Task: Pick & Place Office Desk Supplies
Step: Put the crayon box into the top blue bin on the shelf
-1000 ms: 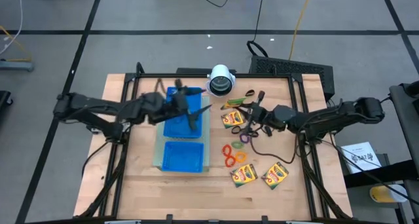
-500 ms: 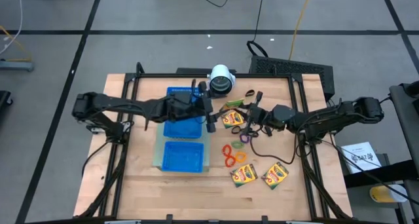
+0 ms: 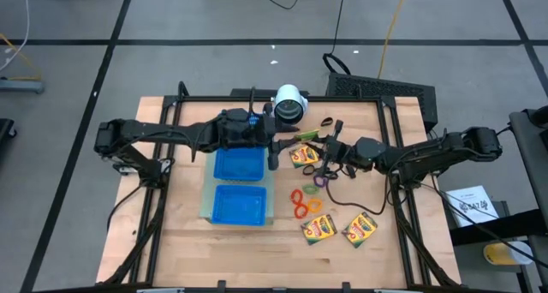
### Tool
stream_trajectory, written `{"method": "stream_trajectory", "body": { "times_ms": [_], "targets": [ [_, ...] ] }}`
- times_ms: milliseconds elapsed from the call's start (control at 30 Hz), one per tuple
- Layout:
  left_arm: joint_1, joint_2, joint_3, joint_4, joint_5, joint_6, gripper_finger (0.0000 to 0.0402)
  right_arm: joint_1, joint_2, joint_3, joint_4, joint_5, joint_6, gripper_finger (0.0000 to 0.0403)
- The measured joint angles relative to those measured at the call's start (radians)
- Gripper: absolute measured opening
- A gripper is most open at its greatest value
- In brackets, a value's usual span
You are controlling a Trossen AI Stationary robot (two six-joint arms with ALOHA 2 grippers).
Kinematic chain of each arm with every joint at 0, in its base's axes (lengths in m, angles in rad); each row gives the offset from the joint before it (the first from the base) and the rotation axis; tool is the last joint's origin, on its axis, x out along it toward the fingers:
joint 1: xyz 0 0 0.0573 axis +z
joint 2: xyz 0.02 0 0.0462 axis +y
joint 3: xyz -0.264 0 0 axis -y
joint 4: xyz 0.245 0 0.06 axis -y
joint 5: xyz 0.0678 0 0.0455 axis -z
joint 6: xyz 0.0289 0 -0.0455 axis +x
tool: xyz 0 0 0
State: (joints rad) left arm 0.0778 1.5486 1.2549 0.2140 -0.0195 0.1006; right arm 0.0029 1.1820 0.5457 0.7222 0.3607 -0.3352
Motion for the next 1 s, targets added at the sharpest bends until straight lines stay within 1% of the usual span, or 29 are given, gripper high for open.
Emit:
{"method": "stream_trajectory", "body": {
  "times_ms": [167,367,500,567,667,767,933,1000],
  "targets": [
    [0.014,0.000,0.000,0.000,0.004,-0.025,0.0073,-0.001,0.000,0.000,-0.009,0.001,0.002,0.0023],
    [0.015,0.000,0.000,-0.001,0.004,-0.017,0.0011,-0.001,0.000,0.000,-0.012,0.000,0.002,0.0023],
    [0.014,0.000,0.000,0.000,0.003,0.009,0.0009,0.000,0.000,0.000,-0.020,-0.001,0.016,0.0025],
    [0.014,-0.001,0.000,0.000,-0.001,0.033,0.0006,-0.001,0.000,0.000,-0.029,0.002,0.039,0.0033],
    [0.014,-0.033,-0.002,-0.019,-0.031,0.065,0.0005,0.000,-0.006,0.001,-0.037,0.027,0.092,0.0059],
    [0.012,-0.100,-0.001,-0.041,-0.084,0.078,0.0004,-0.002,-0.031,-0.002,-0.102,0.058,0.122,0.0091],
    [0.012,-0.212,-0.026,-0.131,-0.135,0.051,0.0003,0.000,-0.108,0.000,-0.187,0.056,0.140,0.0136],
    [0.012,-0.254,-0.053,-0.129,-0.184,0.028,0.0003,-0.001,-0.129,-0.002,-0.221,0.058,0.145,0.0148]
  ]
}}
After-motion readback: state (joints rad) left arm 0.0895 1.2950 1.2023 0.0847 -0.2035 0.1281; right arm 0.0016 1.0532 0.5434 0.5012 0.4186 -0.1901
